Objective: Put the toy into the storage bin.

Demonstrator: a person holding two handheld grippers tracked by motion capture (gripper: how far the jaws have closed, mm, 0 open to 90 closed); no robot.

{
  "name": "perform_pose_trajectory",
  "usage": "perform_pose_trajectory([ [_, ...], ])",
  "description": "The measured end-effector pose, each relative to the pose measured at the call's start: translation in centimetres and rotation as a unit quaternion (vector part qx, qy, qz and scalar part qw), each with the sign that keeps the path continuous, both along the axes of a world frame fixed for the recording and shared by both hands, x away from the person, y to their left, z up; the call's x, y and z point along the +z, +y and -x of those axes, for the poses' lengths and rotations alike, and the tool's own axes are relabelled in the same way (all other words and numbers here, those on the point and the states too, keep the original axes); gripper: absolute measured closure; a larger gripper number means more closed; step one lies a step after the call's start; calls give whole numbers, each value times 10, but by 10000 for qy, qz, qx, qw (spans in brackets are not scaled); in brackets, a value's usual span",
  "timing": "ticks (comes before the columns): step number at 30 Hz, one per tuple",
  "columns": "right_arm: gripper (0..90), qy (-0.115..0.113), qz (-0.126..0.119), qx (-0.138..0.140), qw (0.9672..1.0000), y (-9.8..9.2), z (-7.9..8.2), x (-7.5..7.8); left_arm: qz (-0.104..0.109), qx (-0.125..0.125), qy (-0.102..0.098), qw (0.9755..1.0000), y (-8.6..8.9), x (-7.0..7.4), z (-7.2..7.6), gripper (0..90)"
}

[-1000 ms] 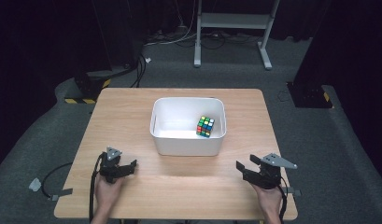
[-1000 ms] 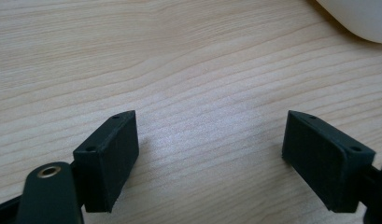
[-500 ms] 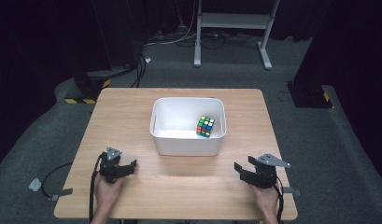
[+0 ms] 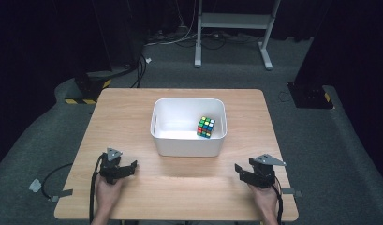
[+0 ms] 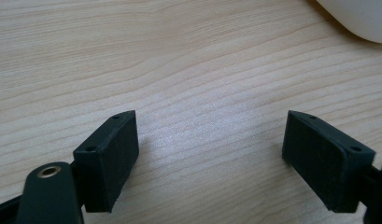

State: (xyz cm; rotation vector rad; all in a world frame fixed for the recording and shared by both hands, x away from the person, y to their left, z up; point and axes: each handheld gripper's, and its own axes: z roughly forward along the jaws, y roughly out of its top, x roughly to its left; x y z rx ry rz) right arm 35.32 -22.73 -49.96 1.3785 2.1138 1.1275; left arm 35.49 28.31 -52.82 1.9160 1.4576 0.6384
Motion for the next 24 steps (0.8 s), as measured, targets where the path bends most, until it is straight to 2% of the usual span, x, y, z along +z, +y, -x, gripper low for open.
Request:
perform_pose_trajectory([
  [12, 318, 136, 305, -140, 9993, 2, -7, -8, 0, -5, 1, 10000, 0, 0, 0, 186],
  [24, 319, 287, 404, -187, 9986, 3, -13, -17, -1, -6, 1, 10000, 0, 0, 0, 186],
])
